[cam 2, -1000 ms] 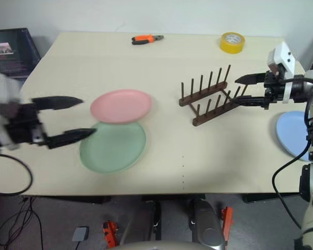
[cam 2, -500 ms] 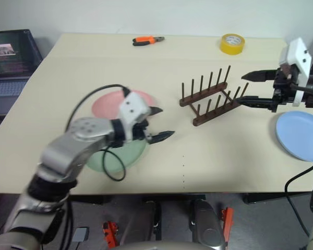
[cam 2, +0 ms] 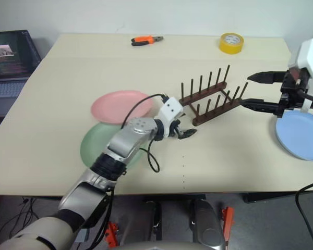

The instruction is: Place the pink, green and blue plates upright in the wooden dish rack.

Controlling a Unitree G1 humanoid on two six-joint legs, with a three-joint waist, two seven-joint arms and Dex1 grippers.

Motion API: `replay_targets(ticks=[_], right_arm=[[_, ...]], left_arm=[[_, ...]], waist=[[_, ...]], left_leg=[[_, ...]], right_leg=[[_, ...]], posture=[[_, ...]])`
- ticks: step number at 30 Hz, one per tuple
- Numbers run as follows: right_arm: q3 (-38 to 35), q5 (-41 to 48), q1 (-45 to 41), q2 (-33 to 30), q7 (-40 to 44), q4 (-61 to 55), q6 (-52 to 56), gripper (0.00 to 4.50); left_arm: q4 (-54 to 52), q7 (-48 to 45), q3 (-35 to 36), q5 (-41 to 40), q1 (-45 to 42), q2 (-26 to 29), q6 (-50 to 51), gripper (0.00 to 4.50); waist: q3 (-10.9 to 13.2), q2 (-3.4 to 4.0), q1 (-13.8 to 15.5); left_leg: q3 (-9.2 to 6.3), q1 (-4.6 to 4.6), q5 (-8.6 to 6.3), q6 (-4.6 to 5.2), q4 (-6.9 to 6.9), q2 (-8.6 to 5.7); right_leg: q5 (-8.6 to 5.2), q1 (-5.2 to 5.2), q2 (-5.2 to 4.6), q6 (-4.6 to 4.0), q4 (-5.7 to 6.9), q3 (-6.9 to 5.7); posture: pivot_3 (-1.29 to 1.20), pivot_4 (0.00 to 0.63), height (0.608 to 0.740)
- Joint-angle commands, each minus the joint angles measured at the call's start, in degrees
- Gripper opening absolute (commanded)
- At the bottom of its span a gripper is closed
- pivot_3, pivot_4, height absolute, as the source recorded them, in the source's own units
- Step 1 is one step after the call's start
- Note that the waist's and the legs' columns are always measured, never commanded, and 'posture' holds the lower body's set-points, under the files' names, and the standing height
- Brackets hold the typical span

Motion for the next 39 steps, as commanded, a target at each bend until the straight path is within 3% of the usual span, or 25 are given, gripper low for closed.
replay_targets(ticks=[1, 13, 16, 24, 30, 39], right_arm=[[-2.84, 1.68, 0.06, -1.70, -1.13, -2.67, 0.47, 3.73], [-4.42, 3.37, 2.50, -3.00, -3.46, -4.87, 1.04, 3.73], [-4.84, 3.65, 3.14, -3.00, -3.87, -5.47, 1.20, 3.77], [-5.44, 4.68, 4.65, -2.79, -5.26, -6.58, 1.05, 3.77], [-6.76, 5.30, 7.00, -2.81, -6.29, -8.15, 1.18, 3.77], [-11.43, 6.48, 14.17, -5.83, -4.87, -11.52, 3.29, 3.77]], left_arm=[[6.79, 0.42, 0.57, 2.44, -3.81, -2.47, -4.35, 4.36], [27.28, -1.69, 3.62, 5.68, -11.38, -9.53, -16.06, 4.36], [29.81, -1.33, 4.45, 6.35, -12.53, -10.42, -17.47, 3.78], [31.15, -3.77, 5.63, 7.38, -13.31, -11.37, -20.20, 1.00], [28.55, -9.65, 5.78, 7.21, -12.85, -9.35, -20.01, 1.00], [9.20, -30.05, 2.62, 4.07, -5.60, -0.82, -16.20, 1.00]], waist=[[0.00, 0.00, -0.01], [0.00, -0.02, 0.17], [-0.01, -0.03, 0.18], [-0.01, -0.05, 0.09], [0.00, -0.05, 0.08], [0.00, -0.05, -0.02]], left_leg=[[0.01, 0.00, 0.00, 0.00, 0.00, 0.00], [0.24, -0.04, -0.10, 0.27, 0.03, -0.08], [0.24, -0.03, -0.10, 0.27, 0.05, -0.09], [0.25, -0.01, -0.10, 0.27, 0.04, -0.08], [0.26, -0.04, -0.10, 0.27, 0.03, -0.08], [0.28, -0.07, -0.10, 0.27, -0.01, -0.06]], right_leg=[[0.01, -0.01, 0.00, 0.02, -0.01, 0.02], [0.15, -0.01, -0.02, 0.25, -0.22, 0.31], [0.16, 0.00, -0.02, 0.27, -0.22, 0.31], [0.18, -0.01, -0.01, 0.30, -0.22, 0.33], [0.18, -0.03, -0.01, 0.30, -0.24, 0.33], [0.16, -0.09, 0.01, 0.27, -0.22, 0.37]], posture=[[0.00, 0.150, 0.740], [0.00, 0.150, 0.740], [0.00, 0.150, 0.740], [0.00, 0.150, 0.740], [0.00, 0.150, 0.740], [0.00, 0.150, 0.740]])
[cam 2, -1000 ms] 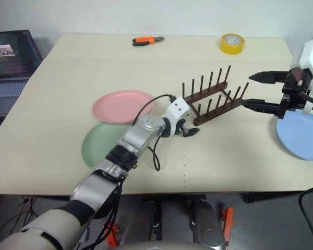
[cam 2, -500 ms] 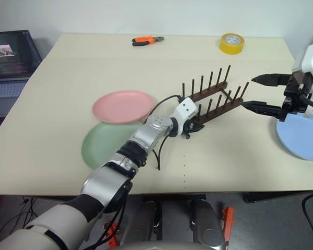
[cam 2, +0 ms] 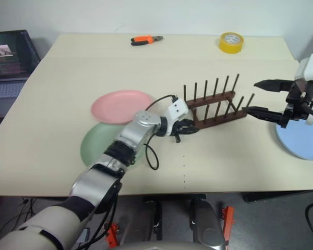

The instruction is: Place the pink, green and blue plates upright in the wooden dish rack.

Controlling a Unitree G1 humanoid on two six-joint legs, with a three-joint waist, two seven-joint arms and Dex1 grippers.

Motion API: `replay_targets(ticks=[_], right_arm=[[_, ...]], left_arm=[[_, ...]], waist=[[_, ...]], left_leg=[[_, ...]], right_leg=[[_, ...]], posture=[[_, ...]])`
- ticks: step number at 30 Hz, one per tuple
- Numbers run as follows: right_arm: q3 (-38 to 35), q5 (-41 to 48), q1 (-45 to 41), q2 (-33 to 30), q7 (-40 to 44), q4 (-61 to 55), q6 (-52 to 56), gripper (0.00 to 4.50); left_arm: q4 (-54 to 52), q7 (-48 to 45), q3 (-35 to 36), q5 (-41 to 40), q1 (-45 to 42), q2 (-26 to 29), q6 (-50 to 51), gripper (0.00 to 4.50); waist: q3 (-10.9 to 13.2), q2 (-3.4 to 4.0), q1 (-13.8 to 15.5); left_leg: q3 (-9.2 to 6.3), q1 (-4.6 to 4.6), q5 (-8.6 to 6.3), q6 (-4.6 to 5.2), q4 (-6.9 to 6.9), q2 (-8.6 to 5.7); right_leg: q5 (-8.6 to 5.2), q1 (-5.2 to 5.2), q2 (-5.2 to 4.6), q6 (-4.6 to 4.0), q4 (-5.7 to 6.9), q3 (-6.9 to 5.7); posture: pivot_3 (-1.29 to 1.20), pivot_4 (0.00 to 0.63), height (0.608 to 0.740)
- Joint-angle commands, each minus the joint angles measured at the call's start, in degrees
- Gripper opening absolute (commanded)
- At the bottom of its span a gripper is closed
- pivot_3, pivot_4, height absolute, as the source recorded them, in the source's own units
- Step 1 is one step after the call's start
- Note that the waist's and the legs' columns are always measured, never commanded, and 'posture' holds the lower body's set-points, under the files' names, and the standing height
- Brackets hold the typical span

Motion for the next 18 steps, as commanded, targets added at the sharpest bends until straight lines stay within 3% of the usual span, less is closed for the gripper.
replay_targets(ticks=[1, 8, 18], right_arm=[[-4.24, 0.38, 2.99, -3.13, 1.08, -2.46, 0.16, 3.77], [-7.50, -0.04, 9.63, -5.10, 1.27, -3.99, 0.08, 3.77], [-7.38, 0.27, 10.48, -5.00, 0.28, -4.53, 0.21, 3.77]], left_arm=[[-9.93, -5.79, -1.70, -1.32, 1.42, 1.63, 0.81, 1.00], [-17.60, -2.34, -4.08, 0.72, 6.61, 0.39, 5.83, 1.00], [-19.09, 1.93, -4.65, 1.09, 7.96, -0.60, 9.27, 1.00]], waist=[[0.00, 0.00, 0.05], [0.00, 0.00, 0.04], [0.00, 0.00, -0.46]], left_leg=[[-0.01, -0.01, 0.00, 0.00, 0.01, 0.00], [0.00, 0.03, -0.01, 0.03, 0.07, -0.01], [-0.03, 0.09, -0.02, 0.04, 0.08, -0.01]], right_leg=[[0.00, 0.00, 0.00, 0.00, -0.01, 0.00], [0.02, 0.04, -0.01, 0.03, 0.00, 0.07], [0.03, 0.05, 0.03, 0.05, 0.02, 0.11]], posture=[[0.00, 0.150, 0.740], [0.00, 0.150, 0.740], [0.00, 0.150, 0.740]])
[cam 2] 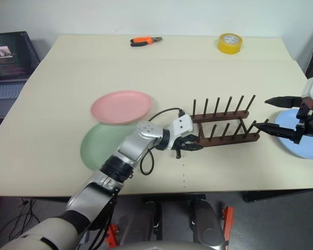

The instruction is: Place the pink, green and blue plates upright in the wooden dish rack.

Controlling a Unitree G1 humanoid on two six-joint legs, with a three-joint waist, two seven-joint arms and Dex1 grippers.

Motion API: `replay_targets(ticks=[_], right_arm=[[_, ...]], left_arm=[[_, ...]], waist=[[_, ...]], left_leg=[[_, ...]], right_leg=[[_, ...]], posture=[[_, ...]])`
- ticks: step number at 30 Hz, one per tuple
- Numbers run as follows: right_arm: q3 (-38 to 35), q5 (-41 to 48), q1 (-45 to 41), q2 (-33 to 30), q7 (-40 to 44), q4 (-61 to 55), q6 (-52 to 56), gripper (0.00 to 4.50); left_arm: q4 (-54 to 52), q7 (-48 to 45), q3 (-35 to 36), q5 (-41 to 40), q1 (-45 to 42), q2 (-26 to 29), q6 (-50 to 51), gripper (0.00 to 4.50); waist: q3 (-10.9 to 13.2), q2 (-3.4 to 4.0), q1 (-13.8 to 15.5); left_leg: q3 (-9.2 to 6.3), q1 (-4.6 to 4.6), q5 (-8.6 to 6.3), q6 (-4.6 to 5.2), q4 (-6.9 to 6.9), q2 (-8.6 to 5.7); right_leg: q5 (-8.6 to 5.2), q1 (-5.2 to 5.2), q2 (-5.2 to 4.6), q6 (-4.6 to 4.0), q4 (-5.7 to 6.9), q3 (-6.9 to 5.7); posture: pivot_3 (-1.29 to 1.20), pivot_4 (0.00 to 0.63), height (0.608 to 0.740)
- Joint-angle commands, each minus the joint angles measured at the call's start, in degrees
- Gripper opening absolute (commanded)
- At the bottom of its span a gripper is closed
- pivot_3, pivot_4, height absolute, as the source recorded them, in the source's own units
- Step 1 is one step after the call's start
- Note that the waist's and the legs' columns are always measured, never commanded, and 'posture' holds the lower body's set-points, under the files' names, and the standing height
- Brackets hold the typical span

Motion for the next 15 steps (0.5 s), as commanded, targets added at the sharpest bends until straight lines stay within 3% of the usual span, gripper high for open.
replay_targets(ticks=[1, 4, 13, 15], right_arm=[[-1.29, 0.36, -0.37, -0.85, -0.46, -0.93, -0.24, 3.77], [-1.00, 0.25, -0.41, -0.82, -0.49, -0.78, -0.37, 3.77], [-1.95, -0.22, 1.29, -1.33, 0.22, -0.07, 0.00, 3.77], [-3.37, -0.29, 3.42, -1.48, 0.58, 0.48, 1.00, 3.77]], left_arm=[[-2.43, 0.64, 0.36, -0.51, 0.08, -0.18, 0.32, 1.00], [-2.99, -0.53, 0.06, -0.97, 0.33, 0.35, 0.22, 1.00], [-5.31, -0.29, 0.19, 0.31, -0.72, 3.64, 0.55, 4.26], [-9.12, -1.10, 1.38, -0.41, -0.98, 6.00, 1.85, 4.47]], waist=[[0.00, 0.00, -0.10], [0.00, 0.00, -0.13], [0.00, 0.00, -0.17], [0.00, 0.00, -0.17]], left_leg=[[0.00, -0.01, 0.00, 0.00, -0.01, 0.00], [0.02, -0.01, -0.01, 0.01, -0.01, -0.01], [0.00, -0.01, -0.01, 0.02, -0.01, -0.01], [0.01, -0.02, -0.01, 0.02, -0.02, -0.01]], right_leg=[[0.00, 0.00, 0.00, 0.00, -0.01, 0.01], [0.00, 0.00, 0.00, 0.00, -0.02, 0.04], [0.00, 0.00, 0.00, 0.00, -0.01, 0.03], [0.00, -0.01, 0.00, 0.00, -0.01, 0.05]], posture=[[0.00, 0.150, 0.740], [0.00, 0.150, 0.740], [0.00, 0.150, 0.740], [0.00, 0.150, 0.740]])
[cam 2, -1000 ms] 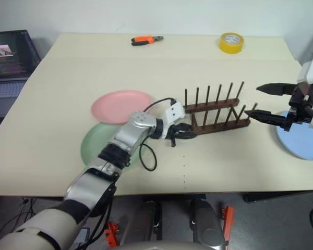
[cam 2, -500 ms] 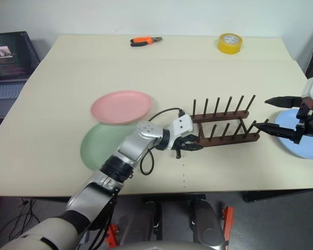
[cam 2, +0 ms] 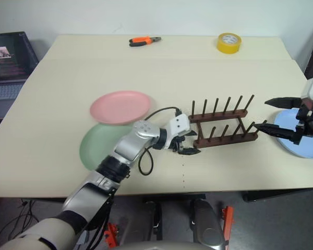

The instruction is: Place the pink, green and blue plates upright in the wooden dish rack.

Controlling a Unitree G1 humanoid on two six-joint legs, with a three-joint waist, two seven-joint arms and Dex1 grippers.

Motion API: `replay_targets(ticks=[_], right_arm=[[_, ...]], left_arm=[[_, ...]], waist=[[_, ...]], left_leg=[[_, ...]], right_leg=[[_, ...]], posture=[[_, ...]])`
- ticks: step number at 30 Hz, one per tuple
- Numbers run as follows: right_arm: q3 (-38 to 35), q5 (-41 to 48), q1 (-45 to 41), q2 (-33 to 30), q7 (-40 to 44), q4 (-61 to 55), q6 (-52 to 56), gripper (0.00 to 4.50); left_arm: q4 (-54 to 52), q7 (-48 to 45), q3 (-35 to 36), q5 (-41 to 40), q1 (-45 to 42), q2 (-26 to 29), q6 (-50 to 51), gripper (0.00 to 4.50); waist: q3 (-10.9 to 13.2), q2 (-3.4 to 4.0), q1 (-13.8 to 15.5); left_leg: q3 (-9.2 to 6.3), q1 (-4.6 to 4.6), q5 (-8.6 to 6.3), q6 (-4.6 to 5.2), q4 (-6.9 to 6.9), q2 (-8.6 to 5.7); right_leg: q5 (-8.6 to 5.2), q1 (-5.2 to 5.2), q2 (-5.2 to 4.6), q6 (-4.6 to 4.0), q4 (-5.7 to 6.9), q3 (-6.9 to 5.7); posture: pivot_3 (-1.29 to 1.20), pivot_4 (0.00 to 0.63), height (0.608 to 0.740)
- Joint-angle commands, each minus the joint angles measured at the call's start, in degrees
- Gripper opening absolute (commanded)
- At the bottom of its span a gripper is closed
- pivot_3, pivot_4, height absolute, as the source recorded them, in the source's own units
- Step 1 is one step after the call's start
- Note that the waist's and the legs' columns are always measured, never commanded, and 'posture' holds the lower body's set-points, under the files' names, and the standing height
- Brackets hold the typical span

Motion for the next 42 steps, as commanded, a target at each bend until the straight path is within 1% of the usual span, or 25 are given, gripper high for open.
replay_targets(ticks=[1, 6, 8, 9, 10, 11, 12, 14, 15, 16, 17, 19, 20, 22, 25, 29, 33, 35, 42], right_arm=[[-4.00, -0.29, 2.88, -1.32, 0.60, 0.41, 1.39, 3.77], [-6.20, -0.89, 9.78, 0.00, 0.35, -0.02, 2.74, 3.77], [-5.59, -1.65, 13.47, 1.47, -0.91, -0.50, 3.91, 3.77], [-4.75, -1.94, 15.26, 2.44, -1.64, -1.01, 4.36, 3.37], [-3.68, -2.01, 16.34, 3.52, -2.53, -1.70, 4.60, 3.16], [-2.50, -2.03, 16.57, 4.63, -3.80, -2.19, 4.73, 2.84], [-1.14, -2.30, 16.18, 5.78, -5.38, -2.35, 4.77, 2.51], [2.53, -3.35, 14.61, 8.68, -9.39, -1.75, 5.31, 1.79], [4.72, -4.41, 14.02, 10.25, -11.56, -1.11, 5.45, 1.48], [6.56, -5.43, 13.65, 11.55, -13.18, -0.52, 5.39, 1.03], [8.31, -6.65, 13.10, 13.03, -14.90, 0.07, 4.80, 0.71], [10.32, -8.26, 11.09, 16.27, -18.69, 1.85, 4.05, 0.01], [10.99, -8.83, 10.07, 17.63, -20.21, 2.65, 3.82, 0.00], [12.43, -10.31, 8.65, 19.83, -22.57, 3.91, 2.93, 0.00], [13.84, -11.83, 8.09, 21.39, -24.09, 5.26, 1.68, 0.00], [14.74, -13.29, 7.70, 22.79, -25.90, 7.19, 0.33, 0.00], [15.84, -15.29, 6.14, 24.54, -28.52, 9.20, -1.22, 0.00], [16.59, -16.27, 4.96, 25.43, -29.61, 10.44, -2.25, 0.00], [18.32, -19.20, 0.28, 28.85, -32.20, 16.80, -7.07, 0.00]], left_arm=[[-8.60, -1.52, 2.12, -1.25, -1.33, 3.31, 2.08, 4.47], [-21.21, -4.38, 5.92, -7.25, -0.47, 8.88, 11.32, 4.47], [-28.91, -6.60, 6.92, -10.70, 1.31, 12.48, 16.34, 4.11], [-32.81, -7.65, 6.52, -11.98, 2.58, 14.41, 18.34, 3.88], [-35.72, -7.81, 5.75, -12.75, 3.68, 15.56, 20.06, 3.52], [-37.52, -7.34, 4.94, -13.41, 4.44, 15.91, 21.71, 3.16], [-38.44, -6.41, 4.16, -13.83, 4.93, 15.67, 23.06, 2.84], [-38.23, -3.84, 1.17, -12.19, 5.69, 14.56, 23.04, 2.09], [-37.06, -1.74, -0.38, -10.57, 5.77, 13.29, 21.82, 1.76], [-35.72, 0.35, -1.50, -9.35, 5.72, 11.87, 21.10, 1.33], [-34.10, 2.62, -2.27, -8.55, 5.40, 9.86, 20.90, 0.95], [-31.76, 5.51, -3.15, -8.38, 5.03, 6.03, 20.96, 0.18], [-30.88, 6.41, -3.76, -8.24, 5.00, 4.61, 20.87, 0.04], [-28.79, 7.99, -5.62, -7.19, 5.23, 2.52, 19.96, 0.04], [-25.41, 9.77, -7.54, -5.97, 5.81, 0.34, 18.00, 0.04], [-21.57, 11.16, -8.59, -5.11, 6.07, -1.35, 16.15, 0.04], [-15.57, 14.08, -9.44, -2.55, 5.71, -3.60, 13.33, 0.04], [-12.08, 15.46, -9.52, -1.24, 5.20, -4.66, 11.32, 0.04], [-2.09, 19.84, -6.09, 0.32, 2.03, -8.59, 6.19, 0.04]], waist=[[0.00, -0.01, 0.02], [0.00, 0.00, 0.00], [-0.02, -0.02, -0.07], [-0.06, -0.08, -0.15], [-0.08, -0.10, -0.27], [-0.10, -0.07, -0.34], [-0.11, -0.04, -0.36], [-0.12, -0.04, -0.39], [-0.11, -0.05, -0.40], [-0.11, -0.06, -0.40], [-0.11, -0.07, -0.42], [-0.11, -0.08, -0.44], [-0.10, -0.08, -0.45], [-0.12, -0.06, -0.52], [-0.12, -0.05, -0.52], [-0.13, -0.06, -0.51], [-0.30, -0.20, -0.52], [-0.35, -0.26, -0.52], [-0.58, -0.55, -0.65]], left_leg=[[0.00, 0.00, 0.00, 0.00, 0.00, 0.00], [-0.01, -0.02, 0.00, 0.00, -0.01, 0.01], [-0.02, 0.03, 0.00, 0.00, 0.00, 0.01], [-0.03, 0.04, 0.00, 0.00, -0.01, 0.02], [-0.04, 0.07, -0.01, 0.00, -0.03, 0.03], [-0.06, 0.08, -0.01, 0.00, -0.06, 0.06], [-0.08, 0.11, -0.01, 0.00, -0.06, 0.05], [-0.12, 0.11, 0.00, 0.01, 0.02, 0.00], [-0.15, 0.10, 0.01, 0.03, 0.08, -0.01], [-0.16, 0.09, 0.04, 0.07, 0.10, -0.03], [-0.19, 0.08, 0.08, 0.14, 0.14, -0.07], [-0.21, 0.09, 0.15, 0.26, 0.16, -0.12], [-0.21, 0.08, 0.19, 0.33, 0.18, -0.13], [-0.19, 0.07, 0.23, 0.38, 0.20, -0.13], [-0.19, 0.06, 0.24, 0.40, 0.18, -0.14], [-0.18, 0.06, 0.24, 0.40, 0.04, -0.18], [-0.18, 0.07, 0.24, 0.40, 0.02, -0.18], [-0.19, 0.08, 0.24, 0.40, 0.07, -0.17], [-0.26, 0.21, 0.29, 0.49, 0.25, -0.15]], right_leg=[[0.00, 0.00, 0.00, 0.00, 0.00, 0.00], [0.00, -0.01, -0.01, 0.00, 0.00, 0.01], [0.00, 0.00, -0.01, 0.00, 0.02, 0.06], [0.00, 0.01, -0.01, 0.00, 0.01, 0.06], [-0.02, 0.03, 0.00, -0.02, 0.00, 0.04], [-0.03, 0.03, 0.00, -0.04, -0.01, 0.04], [-0.04, 0.03, 0.00, -0.05, 0.00, 0.07], [-0.07, 0.05, 0.00, -0.10, 0.02, 0.11], [-0.12, 0.07, 0.00, -0.18, 0.01, 0.14], [-0.12, 0.08, 0.00, -0.19, -0.02, 0.16], [-0.12, 0.12, 0.00, -0.18, -0.05, 0.19], [-0.11, 0.17, -0.01, -0.17, -0.08, 0.27], [-0.10, 0.17, -0.01, -0.15, -0.09, 0.30], [-0.06, 0.16, -0.01, -0.09, -0.08, 0.33], [-0.05, 0.16, -0.01, -0.07, -0.05, 0.39], [-0.04, 0.16, 0.02, -0.07, -0.04, 0.40], [-0.05, 0.17, 0.05, -0.07, -0.05, 0.38], [-0.04, 0.18, 0.05, -0.07, -0.05, 0.39], [-0.04, 0.44, 0.03, -0.05, -0.28, 0.27]], posture=[[0.00, 0.150, 0.740], [0.00, 0.150, 0.740], [0.00, 0.150, 0.740], [0.00, 0.150, 0.740], [0.00, 0.150, 0.740], [0.00, 0.150, 0.740], [0.00, 0.150, 0.740], [0.00, 0.150, 0.740], [0.00, 0.150, 0.740], [0.00, 0.150, 0.740], [0.00, 0.150, 0.740], [0.00, 0.150, 0.740], [0.00, 0.150, 0.740], [0.00, 0.150, 0.740], [0.00, 0.150, 0.740], [0.00, 0.150, 0.740], [0.00, 0.150, 0.740], [0.00, 0.150, 0.740], [0.00, 0.150, 0.740]])
